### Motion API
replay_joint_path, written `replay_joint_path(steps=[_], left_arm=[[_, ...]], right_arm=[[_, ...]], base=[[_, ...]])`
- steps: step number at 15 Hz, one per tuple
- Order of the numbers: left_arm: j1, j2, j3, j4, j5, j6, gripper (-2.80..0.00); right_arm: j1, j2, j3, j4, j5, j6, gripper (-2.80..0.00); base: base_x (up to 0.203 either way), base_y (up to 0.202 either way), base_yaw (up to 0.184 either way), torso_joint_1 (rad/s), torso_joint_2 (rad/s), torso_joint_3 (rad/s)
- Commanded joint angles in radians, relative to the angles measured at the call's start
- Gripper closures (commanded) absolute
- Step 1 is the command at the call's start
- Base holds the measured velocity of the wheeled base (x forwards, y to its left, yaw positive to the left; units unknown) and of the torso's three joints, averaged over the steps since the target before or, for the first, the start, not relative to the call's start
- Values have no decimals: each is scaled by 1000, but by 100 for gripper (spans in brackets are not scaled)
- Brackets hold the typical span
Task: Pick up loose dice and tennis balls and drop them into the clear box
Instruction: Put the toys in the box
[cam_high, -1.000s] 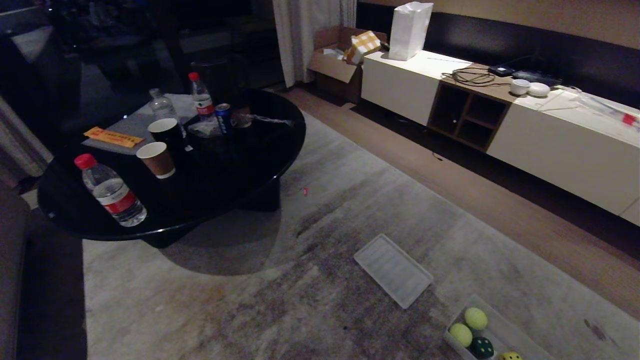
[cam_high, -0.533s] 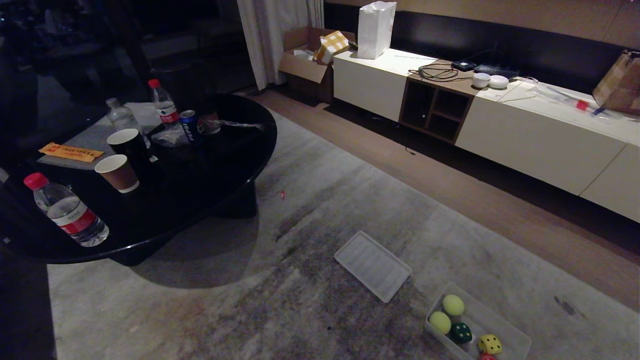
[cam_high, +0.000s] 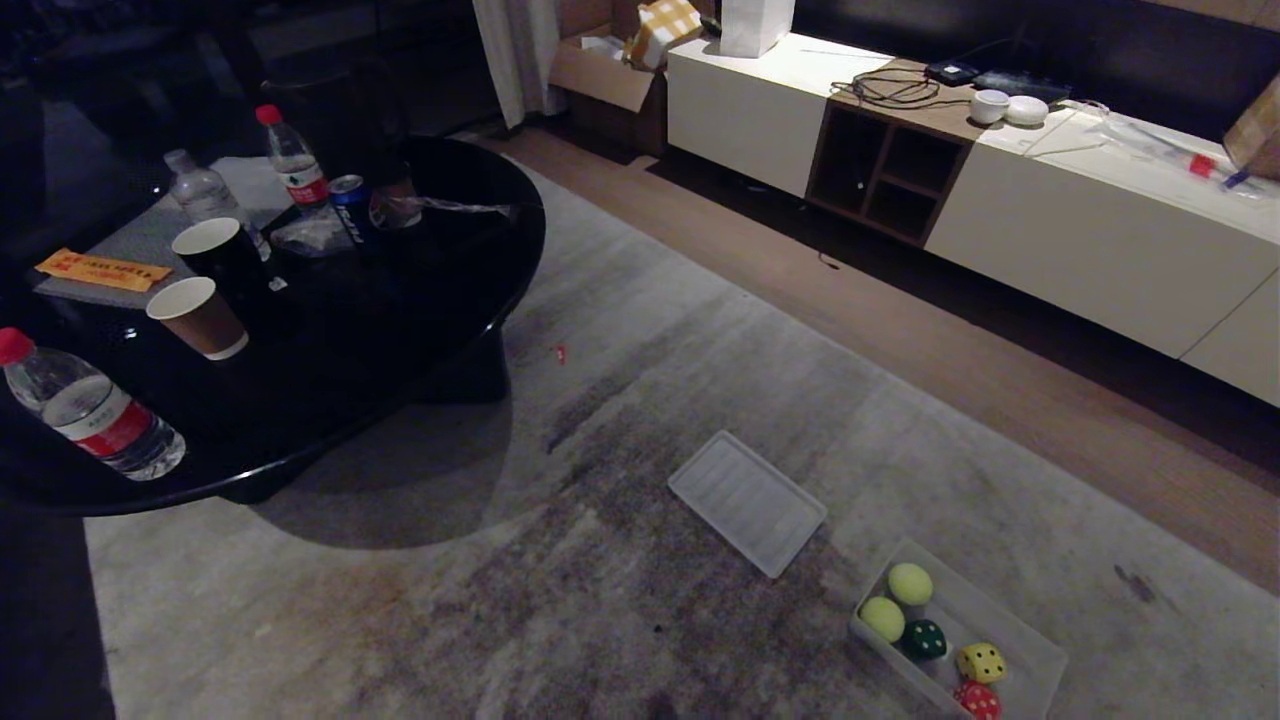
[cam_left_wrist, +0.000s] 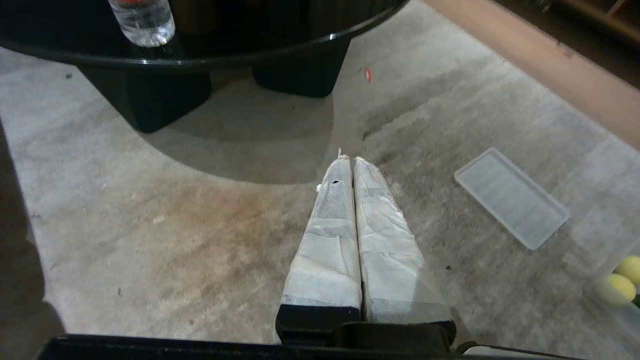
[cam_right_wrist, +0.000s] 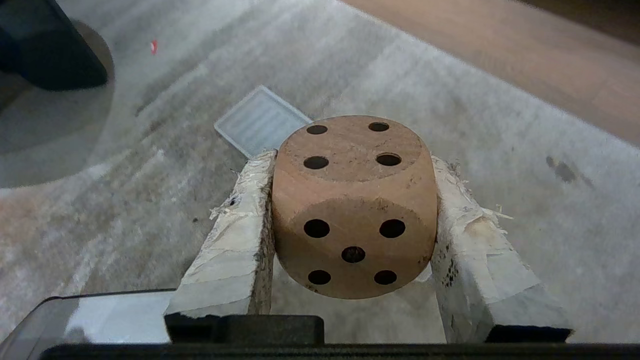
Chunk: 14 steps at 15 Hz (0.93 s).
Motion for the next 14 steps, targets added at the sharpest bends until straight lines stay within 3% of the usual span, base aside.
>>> replay_joint_path(steps=[1, 14], left_arm=[[0, 2, 2, -2, 1, -1, 0], [0, 2, 2, 0, -2, 10, 0]], right_arm=[[0, 2, -1, 1, 0, 0, 0], [0, 2, 1, 1, 1, -2, 0]], base=[[0, 0, 0, 2, 2, -188], [0, 0, 0, 2, 3, -197]])
